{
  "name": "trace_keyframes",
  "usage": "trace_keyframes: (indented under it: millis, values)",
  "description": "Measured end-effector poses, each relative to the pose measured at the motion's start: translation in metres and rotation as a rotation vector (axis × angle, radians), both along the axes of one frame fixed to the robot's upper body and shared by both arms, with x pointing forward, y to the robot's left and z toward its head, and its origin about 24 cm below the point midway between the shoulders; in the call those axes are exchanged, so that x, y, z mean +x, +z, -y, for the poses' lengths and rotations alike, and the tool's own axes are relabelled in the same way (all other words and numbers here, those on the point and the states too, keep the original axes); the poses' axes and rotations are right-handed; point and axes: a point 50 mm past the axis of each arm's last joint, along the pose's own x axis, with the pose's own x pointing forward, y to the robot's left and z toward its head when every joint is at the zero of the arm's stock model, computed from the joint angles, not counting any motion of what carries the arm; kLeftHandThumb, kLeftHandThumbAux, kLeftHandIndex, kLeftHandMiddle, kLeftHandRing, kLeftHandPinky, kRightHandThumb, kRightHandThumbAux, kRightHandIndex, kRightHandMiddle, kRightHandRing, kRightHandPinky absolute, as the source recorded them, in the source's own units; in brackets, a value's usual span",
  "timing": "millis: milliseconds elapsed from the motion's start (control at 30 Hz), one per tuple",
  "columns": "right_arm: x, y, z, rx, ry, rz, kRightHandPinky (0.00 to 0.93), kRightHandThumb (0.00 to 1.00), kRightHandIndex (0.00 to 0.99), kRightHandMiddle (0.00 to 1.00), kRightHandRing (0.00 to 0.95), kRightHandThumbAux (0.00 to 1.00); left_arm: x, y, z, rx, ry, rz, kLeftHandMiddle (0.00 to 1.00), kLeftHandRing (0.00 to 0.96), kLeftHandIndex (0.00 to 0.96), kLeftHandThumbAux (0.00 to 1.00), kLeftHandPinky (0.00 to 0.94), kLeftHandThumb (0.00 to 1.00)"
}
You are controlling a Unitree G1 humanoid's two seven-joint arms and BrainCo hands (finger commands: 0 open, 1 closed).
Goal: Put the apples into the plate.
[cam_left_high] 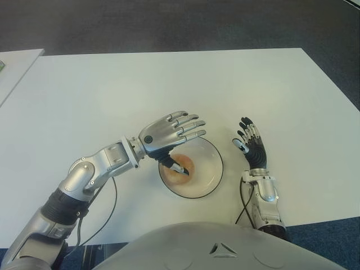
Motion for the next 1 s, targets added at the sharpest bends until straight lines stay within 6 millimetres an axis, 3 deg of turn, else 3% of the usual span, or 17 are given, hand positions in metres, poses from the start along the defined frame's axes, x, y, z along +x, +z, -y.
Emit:
trace_keyframes:
  millis: [1000]
  values:
    - [0.0028,-0.0002,-0.0017,-0.005,0.008,0.001,0.000,0.093,0.000,0.000,0.000,0.579,0.0038,0.0057,-0.0089,-0.045,0.045,0.033,0.000,0.000,0.000,0.191,0.000,0.185]
